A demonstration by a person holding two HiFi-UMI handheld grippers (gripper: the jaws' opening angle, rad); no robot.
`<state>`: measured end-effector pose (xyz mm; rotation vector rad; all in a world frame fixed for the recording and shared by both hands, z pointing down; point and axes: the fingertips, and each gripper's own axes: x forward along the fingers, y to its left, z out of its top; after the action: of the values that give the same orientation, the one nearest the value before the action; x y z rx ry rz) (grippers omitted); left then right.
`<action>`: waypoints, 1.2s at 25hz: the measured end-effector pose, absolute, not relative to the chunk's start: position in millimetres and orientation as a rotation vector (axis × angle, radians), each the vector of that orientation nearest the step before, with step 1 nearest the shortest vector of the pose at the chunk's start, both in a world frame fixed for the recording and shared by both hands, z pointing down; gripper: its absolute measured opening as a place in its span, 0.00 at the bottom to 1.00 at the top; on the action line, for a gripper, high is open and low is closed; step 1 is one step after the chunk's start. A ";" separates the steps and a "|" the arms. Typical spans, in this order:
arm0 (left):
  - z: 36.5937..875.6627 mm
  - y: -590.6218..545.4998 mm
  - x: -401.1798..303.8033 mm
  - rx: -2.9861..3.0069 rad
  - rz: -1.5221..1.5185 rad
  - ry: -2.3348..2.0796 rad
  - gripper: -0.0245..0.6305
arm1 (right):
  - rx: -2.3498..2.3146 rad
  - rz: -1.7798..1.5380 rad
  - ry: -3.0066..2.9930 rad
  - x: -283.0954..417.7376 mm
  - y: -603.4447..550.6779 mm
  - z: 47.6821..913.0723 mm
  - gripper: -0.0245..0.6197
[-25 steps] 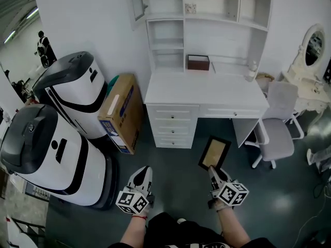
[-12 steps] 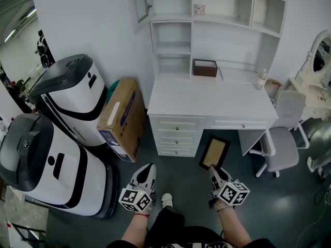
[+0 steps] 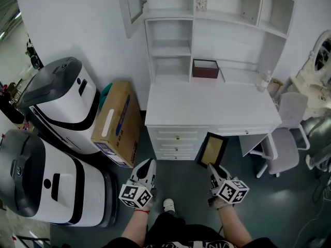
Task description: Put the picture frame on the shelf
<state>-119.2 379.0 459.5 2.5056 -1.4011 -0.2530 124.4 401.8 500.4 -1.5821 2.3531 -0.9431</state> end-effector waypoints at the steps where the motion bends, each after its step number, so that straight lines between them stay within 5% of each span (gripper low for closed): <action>1: 458.8 369.1 -121.9 2.507 -0.254 -1.397 0.04 | -1.588 -0.944 2.349 122.4 393.5 500.0 0.13; 30: 465.8 163.9 -146.7 2.543 -0.303 -1.328 0.04 | -1.582 -0.911 2.314 72.7 166.1 494.9 0.13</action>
<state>-146.7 163.9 465.8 2.5429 -1.3280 -0.3031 72.7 166.1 494.9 -1.5823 2.3136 -0.9114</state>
